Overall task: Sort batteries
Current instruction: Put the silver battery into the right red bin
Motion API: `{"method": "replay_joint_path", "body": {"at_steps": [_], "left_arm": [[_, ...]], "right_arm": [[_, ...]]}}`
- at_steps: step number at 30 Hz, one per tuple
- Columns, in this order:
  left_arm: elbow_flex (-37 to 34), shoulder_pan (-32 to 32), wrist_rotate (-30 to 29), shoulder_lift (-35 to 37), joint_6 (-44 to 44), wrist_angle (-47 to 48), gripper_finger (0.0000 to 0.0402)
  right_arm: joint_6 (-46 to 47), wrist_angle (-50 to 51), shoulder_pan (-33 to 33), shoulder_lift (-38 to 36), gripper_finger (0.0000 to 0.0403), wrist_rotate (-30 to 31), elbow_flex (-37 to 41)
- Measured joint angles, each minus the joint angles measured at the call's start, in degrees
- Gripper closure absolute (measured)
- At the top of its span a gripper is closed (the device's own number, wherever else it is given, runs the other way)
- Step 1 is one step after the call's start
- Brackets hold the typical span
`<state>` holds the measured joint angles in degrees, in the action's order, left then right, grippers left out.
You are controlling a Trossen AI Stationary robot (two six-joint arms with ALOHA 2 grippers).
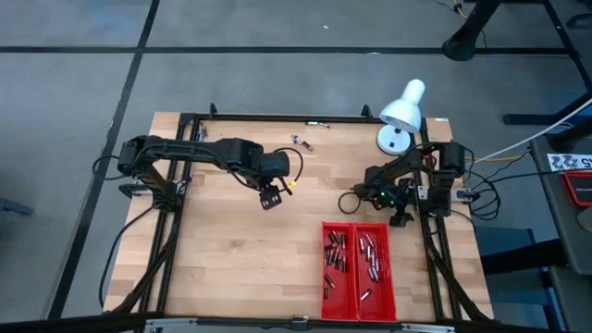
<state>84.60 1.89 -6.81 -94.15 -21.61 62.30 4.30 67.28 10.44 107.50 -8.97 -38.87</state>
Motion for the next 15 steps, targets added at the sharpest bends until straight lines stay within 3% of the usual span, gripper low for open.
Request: {"method": "replay_joint_path", "body": {"at_steps": [15], "left_arm": [[0.0,0.0,0.0,0.0,0.2,-1.3,0.0164]], "right_arm": [[-0.1,-0.1,0.0,-0.1,0.0127,-0.6,-0.2]]}}
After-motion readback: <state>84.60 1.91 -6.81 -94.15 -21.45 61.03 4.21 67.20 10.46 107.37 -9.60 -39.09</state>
